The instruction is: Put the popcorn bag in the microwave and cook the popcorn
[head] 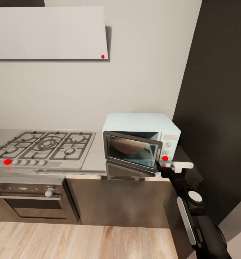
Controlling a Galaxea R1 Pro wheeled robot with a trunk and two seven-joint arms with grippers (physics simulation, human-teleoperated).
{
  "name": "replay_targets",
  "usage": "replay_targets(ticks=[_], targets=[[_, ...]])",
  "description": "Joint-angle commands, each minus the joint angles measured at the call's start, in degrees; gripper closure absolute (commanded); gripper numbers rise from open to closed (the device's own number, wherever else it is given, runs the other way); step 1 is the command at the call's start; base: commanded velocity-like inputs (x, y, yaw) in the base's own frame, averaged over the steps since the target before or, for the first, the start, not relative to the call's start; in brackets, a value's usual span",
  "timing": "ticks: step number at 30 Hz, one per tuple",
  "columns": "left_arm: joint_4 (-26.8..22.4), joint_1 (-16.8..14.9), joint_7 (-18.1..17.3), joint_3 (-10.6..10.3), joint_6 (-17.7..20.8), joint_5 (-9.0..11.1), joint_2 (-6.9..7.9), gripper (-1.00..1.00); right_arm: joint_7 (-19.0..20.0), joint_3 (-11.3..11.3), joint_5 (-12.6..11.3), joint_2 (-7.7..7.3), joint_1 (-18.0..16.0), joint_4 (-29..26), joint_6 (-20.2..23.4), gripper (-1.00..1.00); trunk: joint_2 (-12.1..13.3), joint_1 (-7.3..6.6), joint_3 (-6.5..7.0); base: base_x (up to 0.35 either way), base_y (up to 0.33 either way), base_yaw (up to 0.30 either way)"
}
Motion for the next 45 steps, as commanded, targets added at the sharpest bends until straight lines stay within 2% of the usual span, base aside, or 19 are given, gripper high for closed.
replay_targets(ticks=[1, 8, 10, 14, 15, 16, 17, 20, 25, 27, 28, 30, 31, 33, 35, 39, 41, 42, 45], targets=[[-0.01, -0.01, 0.01, 0.02, -0.16, 0.33, -0.03, -1.00, 0.01, -0.05, 0.07, 0.03, -0.02, -0.07, 0.32, -1.00, -0.05, 0.01, -0.06, 0.000, -0.226, 0.000], [-0.01, -0.01, 0.01, 0.08, -0.18, 0.33, -0.08, -1.00, -0.07, -0.10, -0.03, 0.20, -0.04, -0.07, 0.44, -1.00, -0.05, 0.01, -0.06, 0.000, -0.068, 0.000], [-0.01, -0.01, 0.01, 0.03, -0.18, 0.33, -0.06, -1.00, -0.20, -1.73, -0.86, 0.52, -0.04, 0.12, 0.54, -1.00, -0.05, 0.01, -0.06, 0.000, -0.002, 0.000], [-0.08, -0.01, 0.01, -0.08, -0.18, 0.33, 0.06, -1.00, -1.01, -6.02, -6.61, 1.15, -0.02, 0.37, 2.00, -1.00, -0.05, 0.01, -0.06, 0.000, 0.000, 0.000], [-0.09, -0.01, 0.01, -0.09, -0.18, 0.33, 0.02, -1.00, -1.74, -6.81, -11.36, 1.12, -0.01, 0.42, 3.42, -1.00, -0.05, 0.01, -0.06, 0.000, 0.000, 0.000], [-0.09, -0.01, 0.01, -0.09, -0.18, 0.33, -0.02, -1.00, -2.26, -7.42, -13.99, 1.07, -0.02, 0.45, 4.02, -1.00, -0.05, 0.01, -0.06, 0.000, 0.000, 0.000], [-0.11, -0.01, 0.01, -0.10, -0.16, 0.27, -0.06, -1.00, -4.13, -9.73, -20.55, 0.66, 0.01, 0.81, 6.02, -1.00, -0.05, 0.01, -0.06, 0.000, 0.000, 0.000], [-0.45, -0.02, 0.01, -0.08, -0.08, 0.18, -0.16, -1.00, -6.15, -11.42, -28.80, 0.39, -0.82, 1.17, 11.43, -1.00, -0.05, 0.01, -0.06, 0.000, 0.000, 0.000], [-0.79, -0.01, 0.01, -0.10, 0.12, 0.09, -0.20, -1.00, -8.89, -12.38, -38.61, 0.53, -6.68, 2.38, 22.16, -1.00, -0.05, 0.01, -0.06, 0.000, 0.000, 0.000], [-0.80, -0.01, -0.22, -0.13, 0.09, 0.07, -0.18, -1.00, -12.38, -15.24, -48.90, 0.31, -10.83, 5.53, 27.29, -1.00, -0.05, 0.01, -0.06, 0.000, 0.000, 0.000], [-0.80, -0.01, -0.29, -0.13, 0.09, 0.07, -0.17, -1.00, -13.03, -16.08, -51.80, 0.21, -11.72, 6.70, 28.15, -1.00, -0.05, 0.01, -0.06, 0.000, 0.000, 0.000], [-0.80, -0.01, -0.37, -0.11, 0.04, 0.07, -0.17, -1.00, -13.94, -17.73, -57.56, -1.40, -12.71, 8.70, 29.03, -1.00, -0.05, 0.01, -0.06, 0.000, 0.000, 0.000], [-0.80, -0.01, -0.39, -0.13, 0.01, 0.07, -0.17, -1.00, -14.84, -18.50, -62.54, -3.83, -13.12, 9.61, 29.29, -1.00, -0.05, 0.01, -0.06, 0.000, 0.000, 0.000], [-0.77, -0.01, -0.42, -0.17, 0.00, 0.06, -0.17, -1.00, -17.19, -19.21, -70.49, -6.39, -13.34, 10.74, 29.31, -1.00, -0.05, 0.01, -0.06, 0.000, 0.000, 0.000], [-0.79, -0.01, -0.39, -0.18, 0.00, 0.06, -0.17, -1.00, -18.81, -21.07, -76.33, -8.66, -13.39, 12.03, 29.45, -1.00, -0.05, 0.01, -0.06, 0.000, 0.000, 0.000], [-0.80, -0.01, -0.32, -0.18, 0.03, 0.17, -0.13, -1.00, -19.53, -22.10, -84.04, -12.95, -13.72, 17.16, 29.54, -1.00, -0.05, 0.01, -0.06, 0.076, 0.000, 0.000], [-0.80, -0.01, -0.28, -0.18, 0.02, 0.22, -0.10, -1.00, -20.27, -21.85, -84.84, -13.68, -15.38, 18.05, 29.81, -1.00, -0.05, 0.01, -0.06, 0.179, 0.000, 0.000], [-0.72, -0.01, -0.26, -0.09, 0.00, 0.28, -0.16, -1.00, -24.79, -21.60, -85.86, -13.61, -18.99, 21.32, 33.73, -1.00, -0.05, 0.01, -0.06, 0.163, 0.000, 0.000], [-0.72, -0.01, -0.26, 0.00, -0.04, 0.34, -0.12, -1.00, -25.61, -21.53, -88.47, -13.53, -19.54, 23.13, 34.74, -1.00, -0.05, 0.01, -0.06, 0.159, 0.000, 0.000]])
